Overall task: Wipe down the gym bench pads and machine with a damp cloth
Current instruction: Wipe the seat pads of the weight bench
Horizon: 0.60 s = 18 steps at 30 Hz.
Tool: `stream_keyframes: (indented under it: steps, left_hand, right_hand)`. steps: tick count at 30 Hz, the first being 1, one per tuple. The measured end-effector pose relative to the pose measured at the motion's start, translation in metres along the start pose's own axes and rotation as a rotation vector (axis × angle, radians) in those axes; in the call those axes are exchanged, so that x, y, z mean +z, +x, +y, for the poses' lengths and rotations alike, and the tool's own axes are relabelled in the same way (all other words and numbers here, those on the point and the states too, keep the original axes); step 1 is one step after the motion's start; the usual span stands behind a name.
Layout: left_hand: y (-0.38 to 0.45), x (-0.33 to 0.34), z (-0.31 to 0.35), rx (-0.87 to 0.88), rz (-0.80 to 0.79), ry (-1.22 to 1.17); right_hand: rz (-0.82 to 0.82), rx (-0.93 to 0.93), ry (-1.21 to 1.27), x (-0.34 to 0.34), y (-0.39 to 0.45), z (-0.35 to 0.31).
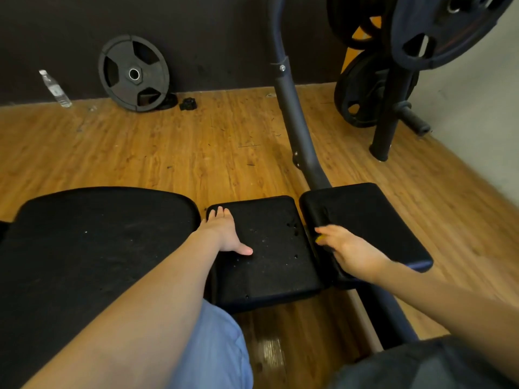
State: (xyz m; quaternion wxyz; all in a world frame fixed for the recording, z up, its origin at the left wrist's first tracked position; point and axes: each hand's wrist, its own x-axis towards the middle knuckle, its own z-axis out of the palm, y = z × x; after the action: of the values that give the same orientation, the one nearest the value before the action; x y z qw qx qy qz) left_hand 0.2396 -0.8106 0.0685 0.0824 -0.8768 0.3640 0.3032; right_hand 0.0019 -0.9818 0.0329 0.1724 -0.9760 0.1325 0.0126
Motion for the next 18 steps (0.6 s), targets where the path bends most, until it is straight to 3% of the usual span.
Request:
stream_keyframes:
  steps: [4,10,18]
  left_hand:
    - [-0.001,-0.001,0.010,0.064,0.020,0.001]
    - [-0.006,0.001,0.025,0.190,0.068,0.060]
    - [-0.010,0.006,0.010,0.209,0.017,0.067]
  right_hand:
    - [-0.059,0.035,0.067,-0.005,-0.027,0.009]
    - [0.280,0.306,0.281,-0.022,0.025,0.002]
    - [0.246,0.303,0.256,-0.037,0.120,-0.024]
